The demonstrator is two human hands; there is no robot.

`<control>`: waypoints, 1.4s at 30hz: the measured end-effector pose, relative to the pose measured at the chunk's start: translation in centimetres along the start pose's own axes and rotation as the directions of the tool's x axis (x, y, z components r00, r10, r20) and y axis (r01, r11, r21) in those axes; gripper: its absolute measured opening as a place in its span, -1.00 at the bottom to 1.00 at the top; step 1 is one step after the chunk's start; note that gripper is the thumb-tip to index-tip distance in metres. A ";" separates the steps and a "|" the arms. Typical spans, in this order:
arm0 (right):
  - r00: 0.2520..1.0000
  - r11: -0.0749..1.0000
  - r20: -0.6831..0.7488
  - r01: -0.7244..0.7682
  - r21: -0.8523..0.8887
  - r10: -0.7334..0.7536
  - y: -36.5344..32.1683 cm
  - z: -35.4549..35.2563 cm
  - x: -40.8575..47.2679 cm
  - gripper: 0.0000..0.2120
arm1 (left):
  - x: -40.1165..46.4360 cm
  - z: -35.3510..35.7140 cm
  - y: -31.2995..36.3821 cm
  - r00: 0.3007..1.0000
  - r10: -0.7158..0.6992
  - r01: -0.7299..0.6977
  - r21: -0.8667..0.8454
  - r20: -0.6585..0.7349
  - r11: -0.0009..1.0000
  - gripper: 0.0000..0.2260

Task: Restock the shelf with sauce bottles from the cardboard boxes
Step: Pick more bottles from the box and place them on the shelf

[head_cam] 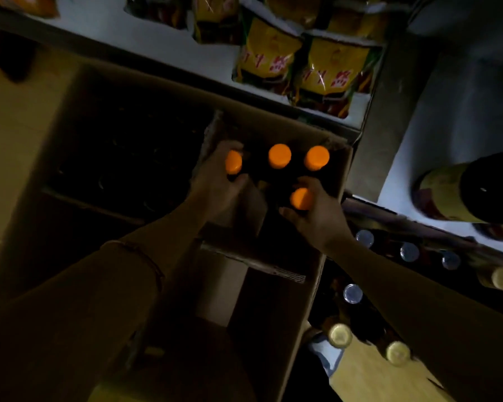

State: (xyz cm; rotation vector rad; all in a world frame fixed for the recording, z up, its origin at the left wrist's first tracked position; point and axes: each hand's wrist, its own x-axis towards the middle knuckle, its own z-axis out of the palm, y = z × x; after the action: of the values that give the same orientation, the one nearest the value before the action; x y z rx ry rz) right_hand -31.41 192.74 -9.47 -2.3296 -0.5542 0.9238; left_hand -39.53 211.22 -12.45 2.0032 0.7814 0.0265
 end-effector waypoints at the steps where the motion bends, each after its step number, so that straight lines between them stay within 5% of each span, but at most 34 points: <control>1: 0.999 1.000 -0.048 -0.003 -0.004 0.003 0.4 0.6 0.3 -0.46 | 0.1 0.4 -0.6 0.997 -0.049 0.044 -0.081 -0.065 0.996 -0.52; 4: 0.998 0.996 -0.063 0.011 0.089 -0.005 0.8 1.6 0.9 -0.58 | 0.4 1.3 -1.7 0.983 -0.131 0.109 -0.171 -0.128 0.979 -0.58; 8: 0.994 0.995 0.099 0.044 0.093 -0.053 1.3 2.6 2.3 -0.53 | 0.7 1.4 -2.7 0.989 -0.112 0.134 -0.249 0.098 0.959 -0.66; 12: 0.998 0.994 0.065 0.013 0.110 -0.020 1.9 4.3 2.8 -0.48 | 0.9 2.2 -3.3 0.994 -0.084 0.101 -0.334 0.066 0.937 -0.71; 17: 1.000 0.994 -0.022 0.010 0.107 -0.008 2.2 4.8 1.4 -0.56 | 0.2 2.7 -3.6 0.997 0.025 -0.012 -0.154 0.079 0.988 -0.75; 20: 0.999 0.986 -0.044 -0.019 0.167 0.026 1.2 3.6 -0.5 -0.58 | -2.0 2.0 -3.0 0.986 -0.066 0.083 -0.110 0.151 0.990 -0.65; 23: 0.999 0.984 -0.038 -0.020 0.176 0.028 -0.5 1.8 -3.0 -0.55 | -5.5 0.6 -1.4 0.981 -0.142 0.162 -0.151 0.130 0.975 -0.82; 27: 0.999 0.982 -0.041 -0.023 0.187 0.032 -3.2 -1.8 -7.0 -0.60 | -8.7 -3.4 3.1 0.970 -0.218 0.239 -0.238 0.111 0.941 -0.86; 32: 0.997 0.988 -0.069 0.044 0.151 -0.034 -8.2 -8.3 -12.7 -0.66 | -12.2 -9.2 12.0 0.984 -0.022 0.058 -0.197 0.179 0.979 -0.89; 42: 0.976 0.961 -0.163 0.177 0.214 -0.143 -20.2 -23.5 -26.9 -0.85 | -23.1 -18.2 30.5 0.982 0.136 -0.097 -0.264 0.134 0.960 -0.88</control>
State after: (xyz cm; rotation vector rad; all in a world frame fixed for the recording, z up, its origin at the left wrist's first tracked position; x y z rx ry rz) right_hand -36.00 184.80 30.52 -2.0919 -0.5379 0.6959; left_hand -48.11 202.53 28.09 1.7796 0.5332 0.0424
